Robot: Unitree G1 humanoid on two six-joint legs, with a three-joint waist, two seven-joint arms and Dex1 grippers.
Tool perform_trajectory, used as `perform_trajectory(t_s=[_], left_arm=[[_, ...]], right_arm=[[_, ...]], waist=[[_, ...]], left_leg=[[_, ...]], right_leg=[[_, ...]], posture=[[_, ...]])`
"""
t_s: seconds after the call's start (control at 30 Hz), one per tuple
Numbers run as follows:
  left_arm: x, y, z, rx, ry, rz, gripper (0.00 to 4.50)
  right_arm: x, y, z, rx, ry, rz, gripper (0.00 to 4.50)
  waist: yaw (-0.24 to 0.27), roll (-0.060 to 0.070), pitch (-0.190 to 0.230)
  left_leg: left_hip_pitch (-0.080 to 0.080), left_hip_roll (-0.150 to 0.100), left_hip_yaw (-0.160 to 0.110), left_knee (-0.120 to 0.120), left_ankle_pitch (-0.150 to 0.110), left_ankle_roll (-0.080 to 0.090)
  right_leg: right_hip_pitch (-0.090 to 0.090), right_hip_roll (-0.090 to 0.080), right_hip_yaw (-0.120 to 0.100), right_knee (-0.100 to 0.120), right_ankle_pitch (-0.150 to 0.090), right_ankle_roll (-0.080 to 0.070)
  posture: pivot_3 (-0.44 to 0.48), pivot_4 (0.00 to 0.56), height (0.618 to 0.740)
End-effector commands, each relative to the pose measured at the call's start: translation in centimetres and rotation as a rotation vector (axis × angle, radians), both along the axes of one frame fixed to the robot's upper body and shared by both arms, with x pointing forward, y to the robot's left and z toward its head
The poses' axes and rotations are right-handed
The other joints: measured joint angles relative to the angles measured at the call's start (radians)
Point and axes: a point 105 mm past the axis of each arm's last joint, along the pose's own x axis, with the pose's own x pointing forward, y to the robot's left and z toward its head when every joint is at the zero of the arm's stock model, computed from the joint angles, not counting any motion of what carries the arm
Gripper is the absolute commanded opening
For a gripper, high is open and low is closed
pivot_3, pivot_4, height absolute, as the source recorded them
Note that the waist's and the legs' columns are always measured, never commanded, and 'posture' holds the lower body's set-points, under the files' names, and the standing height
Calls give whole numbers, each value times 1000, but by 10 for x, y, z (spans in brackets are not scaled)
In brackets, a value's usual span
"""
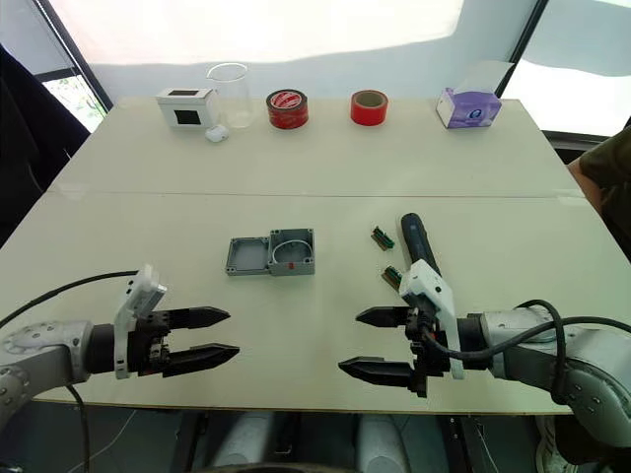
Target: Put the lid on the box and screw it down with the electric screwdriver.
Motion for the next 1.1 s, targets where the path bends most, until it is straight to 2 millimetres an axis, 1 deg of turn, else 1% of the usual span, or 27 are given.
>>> perform_trajectory(t_s=[0.03, 0.13, 0.2, 0.3, 0.33, 0.4, 0.47, 0.5, 0.57, 0.63, 0.67, 0.7, 0.83, 0.87, 1.07, 1.1], left_arm=[[8, 7, 10, 15, -49, 24, 4484], [17, 13, 16, 68, -63, 22, 4484], [32, 14, 33, 100, -126, 8, 4484], [47, 11, 51, 166, -225, -39, 4484], [55, 7, 57, 221, -294, -78, 4484], [77, -5, 65, 384, -466, -187, 4484], [93, -16, 68, 471, -525, -281, 4484], [96, -22, 67, 491, -531, -344, 4484], [102, -31, 59, 565, -539, -455, 4484], [123, -45, 47, 654, -554, -475, 4484], [130, -52, 43, 672, -555, -486, 4484], [132, -59, 40, 676, -554, -514, 4484], [132, -85, 29, 676, -525, -629, 4484], [132, -89, 25, 685, -515, -647, 4484], [138, -95, 12, 717, -504, -660, 4484], [139, -96, 10, 724, -504, -663, 4245]], right_arm=[[11, 1, 14, 47, -71, -48, 4500], [22, -1, 20, 66, -98, -120, 4500], [26, 3, 31, 92, -135, -129, 4500], [32, 9, 46, 132, -206, -139, 4500], [35, 12, 50, 131, -253, -141, 4500], [36, 16, 49, 75, -291, -116, 4500], [36, 19, 45, 37, -293, -87, 4500], [36, 20, 44, 24, -297, -81, 4500], [37, 21, 41, 8, -305, -75, 4500], [35, 20, 31, -44, -315, -67, 4500], [34, 21, 27, -60, -316, -68, 4500], [33, 21, 23, -62, -316, -75, 4500], [28, 26, 15, -33, -317, -120, 4500], [27, 27, 14, -23, -322, -136, 4500], [29, 32, 13, 10, -330, -202, 4500], [29, 32, 12, 15, -329, -214, 4500]], waist=[[-1, 0, 0], [-1, 0, 0], [1, 0, 0], [-1, 0, 0], [-1, 0, 0], [1, -1, 0], [5, -1, 0], [2, -1, 0], [-3, -1, 0], [-4, -1, 0], [-2, -2, 1], [-1, -2, 1], [-6, -5, 3], [-5, -5, 3], [-4, -5, 3], [-3, -5, 3]], left_leg=[[0, 0, 0, 0, 0, 0], [0, 0, 0, 0, 0, 0], [0, 0, 0, 0, 0, 0], [-1, 0, 0, 1, 0, 0], [-1, -1, 0, 1, 0, 0], [-1, -1, 0, 1, 0, 0], [-2, -2, 0, 1, 0, 0], [-2, -2, 0, 1, 0, 0], [-2, -2, 2, 2, 0, 1], [-2, -2, 3, 3, 0, 2], [-2, -2, 3, 3, 0, 2], [-2, -1, 3, 4, 0, 2], [-5, 0, 2, 10, -2, 6], [-5, 0, 2, 11, -2, 6], [-5, 0, 1, 13, -2, 6], [-5, 0, 1, 13, -2, 6]], right_leg=[[0, 0, 0, 0, 0, 0], [-1, 0, 0, 0, 0, 0], [-1, 0, 0, 1, 0, 0], [0, 1, -1, 1, 0, 0], [0, 1, -1, 0, 0, 0], [-1, 1, -1, 0, 0, 0], [-1, 4, -3, 1, 1, 0], [0, 5, -3, 1, 1, 0], [0, 5, -2, 1, 1, 1], [-1, 6, -1, 1, 2, 4], [-1, 6, -1, 2, 2, 5], [-1, 7, -2, 3, 2, 5], [-1, 8, -2, 5, 2, 7], [-1, 8, -2, 5, 2, 7], [-1, 8, -2, 6, 2, 7], [-1, 8, -2, 6, 2, 7]], posture=[[0, 150, 740], [0, 150, 740], [0, 150, 740], [0, 150, 740], [0, 150, 740], [0, 150, 740], [0, 150, 740], [0, 150, 740], [0, 150, 740], [0, 150, 740], [0, 150, 740], [0, 150, 740], [0, 150, 740], [0, 150, 740], [0, 150, 740], [0, 150, 740]])
